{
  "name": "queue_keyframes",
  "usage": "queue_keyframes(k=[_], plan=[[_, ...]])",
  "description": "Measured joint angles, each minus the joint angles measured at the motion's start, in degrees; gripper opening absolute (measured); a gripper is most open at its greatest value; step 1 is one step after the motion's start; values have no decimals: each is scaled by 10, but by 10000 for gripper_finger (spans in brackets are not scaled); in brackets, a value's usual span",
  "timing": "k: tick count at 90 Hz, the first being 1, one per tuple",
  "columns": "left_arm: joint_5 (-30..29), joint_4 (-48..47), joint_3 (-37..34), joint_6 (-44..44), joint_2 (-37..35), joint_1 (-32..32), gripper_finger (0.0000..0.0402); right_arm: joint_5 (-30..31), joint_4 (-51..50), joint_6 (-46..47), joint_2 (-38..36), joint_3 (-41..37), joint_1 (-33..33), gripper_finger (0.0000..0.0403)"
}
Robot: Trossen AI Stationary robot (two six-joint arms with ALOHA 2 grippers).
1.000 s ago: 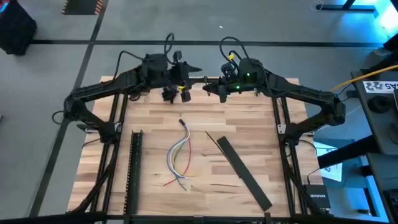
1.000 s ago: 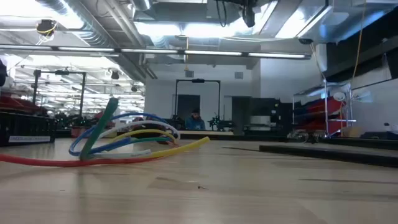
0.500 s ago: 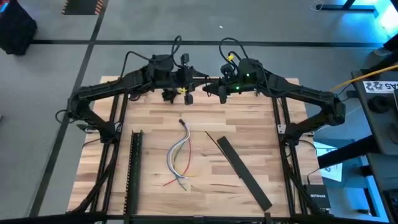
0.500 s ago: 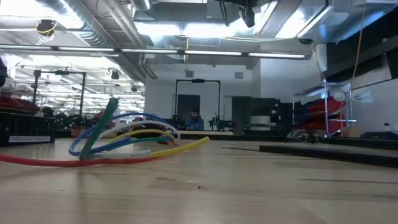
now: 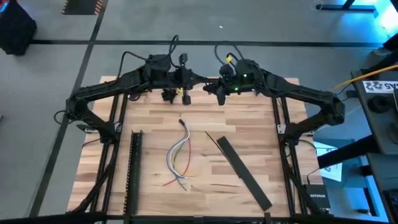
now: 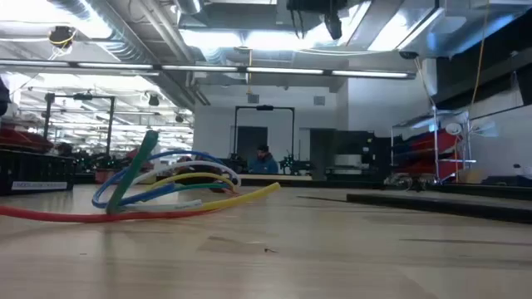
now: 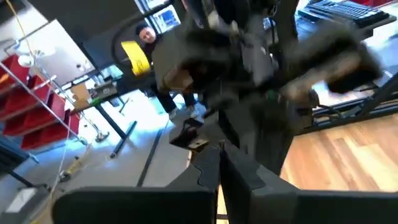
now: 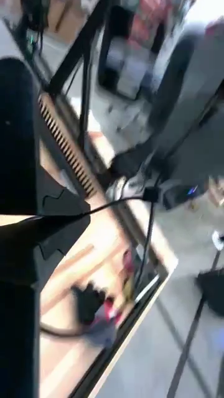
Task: Ziptie cables
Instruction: Insert the left black zip tie tail into the locking head, then wrap the black zip tie loop on the cables
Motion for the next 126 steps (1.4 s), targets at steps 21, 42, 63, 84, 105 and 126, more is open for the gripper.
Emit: queue_keyframes(k=[21, 42, 63, 84, 105, 126], plan=[[-7, -47, 3, -8, -33, 3, 0, 26, -50, -14, 35, -2, -1, 0], [-27, -76, 3, -13, -57, 4, 0, 60, -96, -27, 49, -1, -1, 0], [-28, -92, 4, -6, -63, 3, 0, 43, -47, -26, 50, -3, 7, 4], [-28, -137, 4, -18, -61, -1, 0, -23, -105, -55, 33, 45, 2, 81], [-28, -220, 4, -50, -62, -12, 0, -19, -359, -149, 6, 149, 2, 174], [-28, -312, -41, -115, -62, -36, 0, -18, -286, -166, -5, 21, 16, 193]])
